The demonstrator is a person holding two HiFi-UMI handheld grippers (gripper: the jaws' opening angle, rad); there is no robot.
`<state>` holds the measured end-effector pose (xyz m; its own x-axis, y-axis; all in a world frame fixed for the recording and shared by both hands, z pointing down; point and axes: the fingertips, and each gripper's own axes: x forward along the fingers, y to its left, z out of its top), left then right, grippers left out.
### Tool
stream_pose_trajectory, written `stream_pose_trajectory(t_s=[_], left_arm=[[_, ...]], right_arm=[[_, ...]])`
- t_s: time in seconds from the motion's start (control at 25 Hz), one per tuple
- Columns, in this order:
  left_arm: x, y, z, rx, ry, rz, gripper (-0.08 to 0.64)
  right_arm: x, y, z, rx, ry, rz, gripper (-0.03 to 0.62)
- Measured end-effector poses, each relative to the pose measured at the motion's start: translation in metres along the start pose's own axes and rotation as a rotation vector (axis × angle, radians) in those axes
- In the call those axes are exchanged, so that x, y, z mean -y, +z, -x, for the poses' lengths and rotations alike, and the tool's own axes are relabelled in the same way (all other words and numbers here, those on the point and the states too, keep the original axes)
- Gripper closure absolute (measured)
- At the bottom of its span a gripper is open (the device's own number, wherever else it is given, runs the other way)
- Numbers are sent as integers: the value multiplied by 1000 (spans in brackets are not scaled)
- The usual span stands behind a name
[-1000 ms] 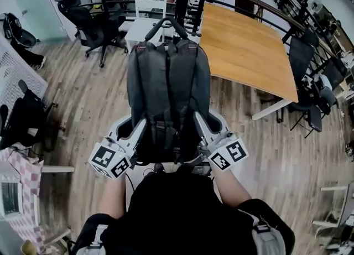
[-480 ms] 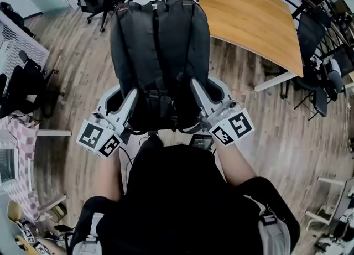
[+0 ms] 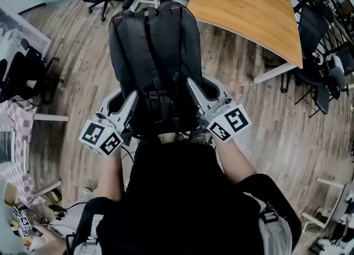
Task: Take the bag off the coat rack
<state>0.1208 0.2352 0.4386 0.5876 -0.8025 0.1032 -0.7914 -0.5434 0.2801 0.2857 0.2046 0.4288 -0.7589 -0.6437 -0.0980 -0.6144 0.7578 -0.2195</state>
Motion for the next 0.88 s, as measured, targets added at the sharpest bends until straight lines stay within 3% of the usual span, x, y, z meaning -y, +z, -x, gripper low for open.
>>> stream_pose_trajectory(t_s=[0.36,0.52,0.88], left_arm=[[18,-20,22,-28,88,-29,451],[13,-22,27,-29,103,-24,453],[-1,-19,36,-39,19,-18,453]], right_arm=[[-19,-15,19,6,76,-42,506],[-23,-20,17,-2,73,-54,508],[-36,-21,7,-31,17,-71,508]])
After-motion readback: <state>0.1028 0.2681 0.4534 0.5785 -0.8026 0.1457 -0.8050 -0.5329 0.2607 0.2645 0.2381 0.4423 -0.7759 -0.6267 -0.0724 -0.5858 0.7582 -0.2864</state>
